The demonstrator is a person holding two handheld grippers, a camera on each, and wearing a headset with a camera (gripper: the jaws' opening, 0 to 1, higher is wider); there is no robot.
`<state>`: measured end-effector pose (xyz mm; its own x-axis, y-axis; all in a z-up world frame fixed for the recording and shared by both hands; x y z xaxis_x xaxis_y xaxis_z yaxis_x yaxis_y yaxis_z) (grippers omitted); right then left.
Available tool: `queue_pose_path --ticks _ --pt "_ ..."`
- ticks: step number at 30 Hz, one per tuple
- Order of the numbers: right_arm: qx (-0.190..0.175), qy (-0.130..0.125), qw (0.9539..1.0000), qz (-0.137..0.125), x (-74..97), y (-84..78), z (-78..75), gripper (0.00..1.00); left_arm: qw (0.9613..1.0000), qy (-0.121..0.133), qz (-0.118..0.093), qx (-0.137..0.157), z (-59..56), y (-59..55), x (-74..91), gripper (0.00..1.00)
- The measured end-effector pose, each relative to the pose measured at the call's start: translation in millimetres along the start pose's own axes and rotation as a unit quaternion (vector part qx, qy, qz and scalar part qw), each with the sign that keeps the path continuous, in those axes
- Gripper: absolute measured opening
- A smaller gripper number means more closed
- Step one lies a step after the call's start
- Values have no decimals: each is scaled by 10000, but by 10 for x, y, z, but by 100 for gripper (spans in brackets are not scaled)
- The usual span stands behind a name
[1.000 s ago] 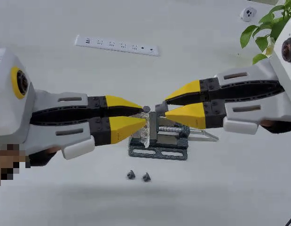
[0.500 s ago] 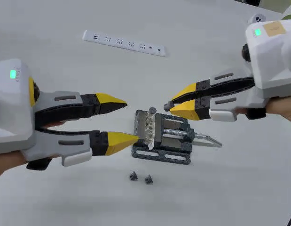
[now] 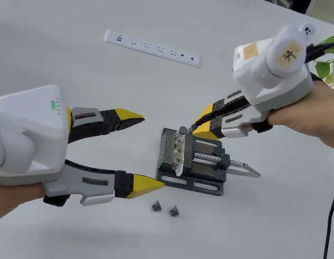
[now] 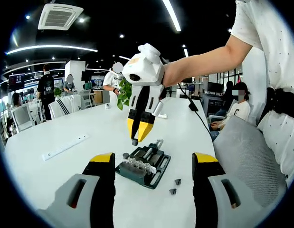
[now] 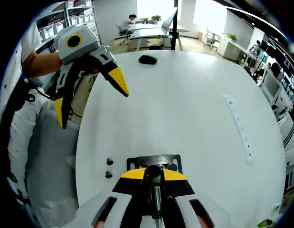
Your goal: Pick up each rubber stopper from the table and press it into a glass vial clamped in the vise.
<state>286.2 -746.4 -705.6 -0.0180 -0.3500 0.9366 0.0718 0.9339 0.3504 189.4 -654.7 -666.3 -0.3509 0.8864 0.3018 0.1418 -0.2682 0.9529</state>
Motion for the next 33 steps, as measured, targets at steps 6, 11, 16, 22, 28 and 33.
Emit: queue_pose_path --ticks 6,11,16,22,28,33 --pt "82 100 9993 358 -187 -17 -29 6 9999 92 -25 -61 28 -59 3 77" --pt "118 129 9978 639 -314 -64 -57 6 9999 116 -17 -50 20 -86 -11 84" --pt "136 152 9968 777 -377 -80 -63 6 9999 157 20 10 30 -119 -21 89" --pt "134 142 9957 902 -433 -108 -96 6 9999 132 19 38 22 -161 -27 90" --pt "91 170 9950 980 -470 -127 -93 6 9999 99 55 104 18 -227 -42 90" --pt "91 174 9947 1005 -480 -122 -110 6 9999 89 64 120 12 -247 -40 89"
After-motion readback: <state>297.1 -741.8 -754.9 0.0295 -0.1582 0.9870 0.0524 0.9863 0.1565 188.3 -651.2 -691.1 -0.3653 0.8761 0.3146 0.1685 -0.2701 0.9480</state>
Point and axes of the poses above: the centre of the closed fingertips' face, and the gripper's own axes: x roughly backward along the fingers, z roughly to its left, y roughly out of its top, the point moved 3 cm from there along x, roughly backward along the fingers, and after that the axes turned 5 degrees about z, right-handed, at the moved point
